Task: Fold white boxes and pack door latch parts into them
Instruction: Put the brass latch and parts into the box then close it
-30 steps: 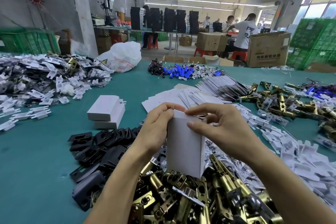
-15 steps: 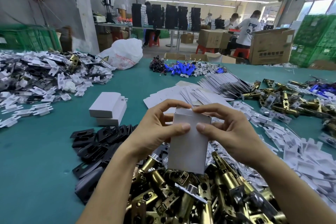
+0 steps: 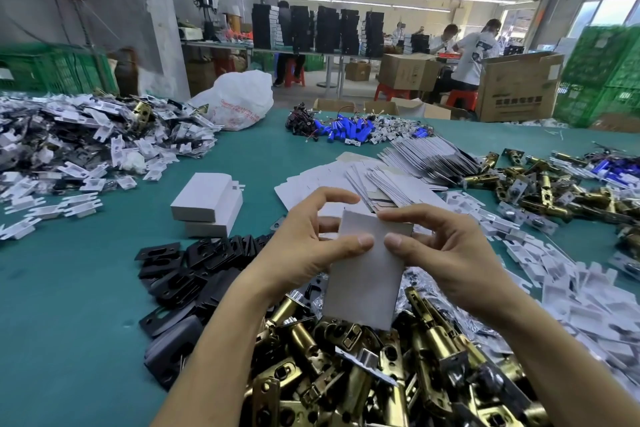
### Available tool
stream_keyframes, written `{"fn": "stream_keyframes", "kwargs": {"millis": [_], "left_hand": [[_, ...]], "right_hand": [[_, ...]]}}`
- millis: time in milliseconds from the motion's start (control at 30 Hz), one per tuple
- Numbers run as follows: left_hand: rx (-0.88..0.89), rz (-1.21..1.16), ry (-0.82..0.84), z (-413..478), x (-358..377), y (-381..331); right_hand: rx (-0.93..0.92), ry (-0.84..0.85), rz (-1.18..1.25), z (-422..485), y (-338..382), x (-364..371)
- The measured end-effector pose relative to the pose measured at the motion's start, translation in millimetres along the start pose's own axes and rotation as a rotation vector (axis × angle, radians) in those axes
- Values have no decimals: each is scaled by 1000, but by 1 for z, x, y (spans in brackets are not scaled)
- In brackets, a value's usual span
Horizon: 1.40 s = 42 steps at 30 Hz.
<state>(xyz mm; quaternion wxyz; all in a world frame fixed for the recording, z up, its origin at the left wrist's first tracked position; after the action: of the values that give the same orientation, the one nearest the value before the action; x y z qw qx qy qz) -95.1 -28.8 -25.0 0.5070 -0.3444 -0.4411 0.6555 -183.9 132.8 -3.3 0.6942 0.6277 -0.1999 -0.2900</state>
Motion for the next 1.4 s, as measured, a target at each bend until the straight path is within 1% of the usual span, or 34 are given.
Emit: {"fn": "stream_keyframes", "kwargs": {"millis": [67,133,200,367,467,533,600,700,733,800,900,1000,1067,1133,1167,1233,1267,1333,1400], "left_hand": [[-104,33,116,-4,6,6],[-157,22,210,-7,12,11],[-163,9,204,-7,13,11],[-169,-51,5,-3,1,6],[-130,39,-97,-1,-4,4],[-116,70,-214,1,-11,2],[-147,49,-378,8,-27,4],[-222,47,-624,24,-66,15],[-254,29,-670,29,-79,21],[-330,0,-696,39,-99,34],[-431,80,-712,46,-121,61],[-445,279,-789,46,-136,78],[-436,452,-820,43,-141,85],[-431,654,-807,42,-140,83],[-445,829,-763,42,-139,79],[-498,1221,-591,43,-137,72],[-524,1362,-509,43,-137,66],[-564,1578,-369,48,-140,57],[-581,1688,-244,55,-141,54]], "right_hand": [[-25,-11,-14,-1,3,0],[-45,-21,-46,-2,4,3],[-52,-53,-22,-2,4,5],[-68,-231,131,5,7,5],[-48,-270,68,14,9,9],[25,-236,-79,20,7,10],[143,-173,-226,24,1,6],[241,-126,-270,19,-9,-7],[255,-120,-273,15,-11,-11],[283,-96,-269,9,-18,-19],[325,-63,-291,5,-26,-27],[349,-69,-359,11,-30,-33],[335,-100,-466,20,-29,-37],[311,-137,-601,34,-28,-39],[312,-138,-666,42,-28,-38],[336,-97,-799,64,-33,-33],[354,-73,-862,76,-36,-28],[400,-50,-936,101,-41,-18],[449,-40,-994,123,-50,-8]]}}
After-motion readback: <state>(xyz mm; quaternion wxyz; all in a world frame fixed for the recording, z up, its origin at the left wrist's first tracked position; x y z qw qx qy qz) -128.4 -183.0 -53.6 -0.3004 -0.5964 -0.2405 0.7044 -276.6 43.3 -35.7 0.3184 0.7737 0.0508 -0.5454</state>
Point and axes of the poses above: each hand's wrist, its own z-axis towards the middle knuckle, its own x-axis out of the palm, y = z × x, the point moved 4 cm from there along z, towards the middle knuckle, and after that the axes turned 12 degrees about x, right-handed, at the moved point
